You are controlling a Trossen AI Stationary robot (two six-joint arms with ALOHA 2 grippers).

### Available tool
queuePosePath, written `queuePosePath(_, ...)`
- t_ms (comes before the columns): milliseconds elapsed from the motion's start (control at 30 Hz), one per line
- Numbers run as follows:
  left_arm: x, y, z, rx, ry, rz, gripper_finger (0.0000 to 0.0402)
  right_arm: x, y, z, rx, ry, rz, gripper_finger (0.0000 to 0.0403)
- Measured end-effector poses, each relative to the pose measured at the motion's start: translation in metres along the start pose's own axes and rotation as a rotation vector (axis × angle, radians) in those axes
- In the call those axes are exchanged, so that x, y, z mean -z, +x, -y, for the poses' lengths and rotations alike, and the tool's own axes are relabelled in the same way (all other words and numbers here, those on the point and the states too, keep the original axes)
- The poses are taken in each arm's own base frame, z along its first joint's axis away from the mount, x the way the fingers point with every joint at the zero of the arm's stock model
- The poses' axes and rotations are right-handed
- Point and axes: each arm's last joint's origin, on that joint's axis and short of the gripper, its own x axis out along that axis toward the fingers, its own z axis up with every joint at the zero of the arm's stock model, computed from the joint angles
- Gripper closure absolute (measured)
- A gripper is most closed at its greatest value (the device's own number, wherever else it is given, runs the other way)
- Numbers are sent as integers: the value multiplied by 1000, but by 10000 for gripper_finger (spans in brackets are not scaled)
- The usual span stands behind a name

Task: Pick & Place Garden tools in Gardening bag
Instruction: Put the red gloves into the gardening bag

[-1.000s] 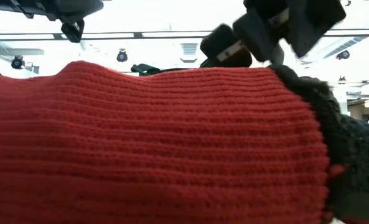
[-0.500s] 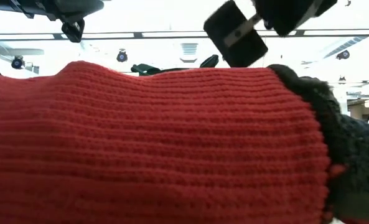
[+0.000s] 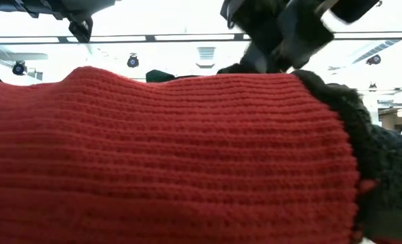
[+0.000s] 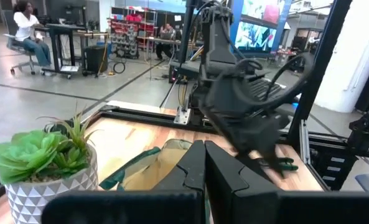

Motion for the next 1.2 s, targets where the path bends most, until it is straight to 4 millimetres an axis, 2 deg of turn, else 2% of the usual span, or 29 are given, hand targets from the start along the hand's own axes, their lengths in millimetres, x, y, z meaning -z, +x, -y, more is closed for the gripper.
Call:
queuePosePath(100,0,1,0,-1,1,-4,396,3,-2,0,58,23,-28,297)
queuePosePath(300,2,3,1,-2,3,-10,396,-10,17,-27,50,-153,-14,298)
queuePosePath(400,0,3,1,-4,7,4,396,-7,28,-38,195,-276,-95,300)
queuePosePath(533,-2,4,1,-1,23,25,396,-9,32,-45,350,-419,-190,301)
queuePosePath(767,-2,5,2,0,43,31,396,-20,34,-56,354,-550,-192,302)
queuePosePath(1000,-1,7,2,2,45,22,396,-5,60,-56,411,-709,-348,279)
queuePosePath(1200,-1,7,2,4,42,20,396,-6,76,-60,378,-749,-358,270)
